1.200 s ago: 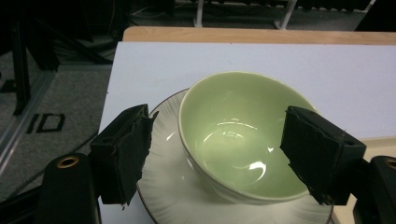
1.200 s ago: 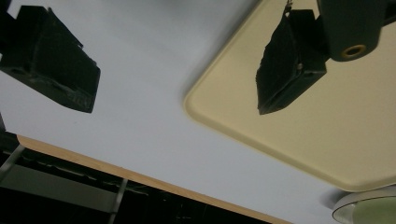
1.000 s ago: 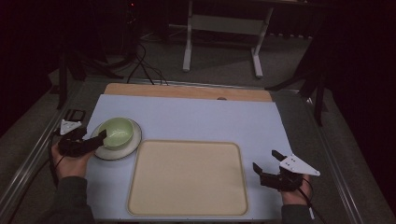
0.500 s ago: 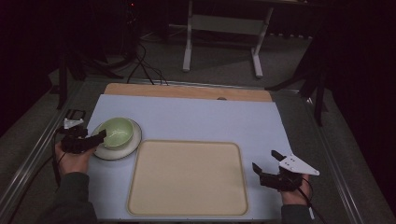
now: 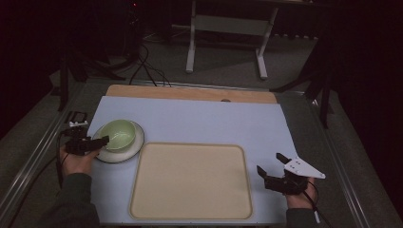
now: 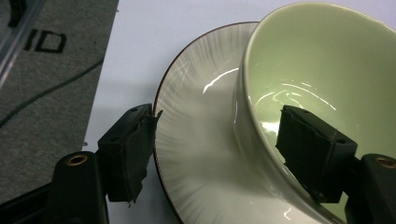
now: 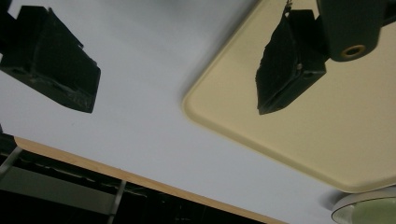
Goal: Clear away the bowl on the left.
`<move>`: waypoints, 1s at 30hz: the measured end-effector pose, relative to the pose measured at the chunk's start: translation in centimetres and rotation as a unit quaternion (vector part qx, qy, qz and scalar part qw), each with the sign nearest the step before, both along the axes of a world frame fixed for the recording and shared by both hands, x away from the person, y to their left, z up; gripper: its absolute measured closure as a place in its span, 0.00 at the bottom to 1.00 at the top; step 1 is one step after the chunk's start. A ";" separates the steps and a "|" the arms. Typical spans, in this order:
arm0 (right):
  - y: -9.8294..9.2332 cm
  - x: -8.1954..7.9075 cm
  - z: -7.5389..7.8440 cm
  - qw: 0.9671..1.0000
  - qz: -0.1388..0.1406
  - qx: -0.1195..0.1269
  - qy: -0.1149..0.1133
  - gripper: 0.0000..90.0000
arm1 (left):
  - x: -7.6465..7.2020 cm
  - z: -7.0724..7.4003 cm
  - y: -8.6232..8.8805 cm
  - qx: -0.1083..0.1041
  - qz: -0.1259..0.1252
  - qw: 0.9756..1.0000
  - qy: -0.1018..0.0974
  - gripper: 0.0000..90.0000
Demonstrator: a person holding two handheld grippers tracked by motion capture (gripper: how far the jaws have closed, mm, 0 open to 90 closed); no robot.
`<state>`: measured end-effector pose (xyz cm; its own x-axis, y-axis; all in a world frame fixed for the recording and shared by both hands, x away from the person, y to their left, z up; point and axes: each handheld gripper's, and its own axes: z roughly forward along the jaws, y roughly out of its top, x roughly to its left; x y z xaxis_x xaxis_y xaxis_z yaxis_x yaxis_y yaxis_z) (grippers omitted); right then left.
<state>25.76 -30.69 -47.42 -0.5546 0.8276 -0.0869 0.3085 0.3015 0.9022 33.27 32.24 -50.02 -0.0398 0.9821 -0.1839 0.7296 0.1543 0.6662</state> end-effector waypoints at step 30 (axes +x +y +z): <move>0.0 0.0 0.0 1.000 0.005 0.002 0.002 0.15 | 1.1 -0.9 -0.3 -0.062 0.004 0.996 0.056 0.79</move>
<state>25.77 -30.68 -47.40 -0.5633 0.8221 -0.0822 0.3086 0.3016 0.9021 34.42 31.90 -50.96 -0.0740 0.9516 -0.2983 0.7969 0.2362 0.5560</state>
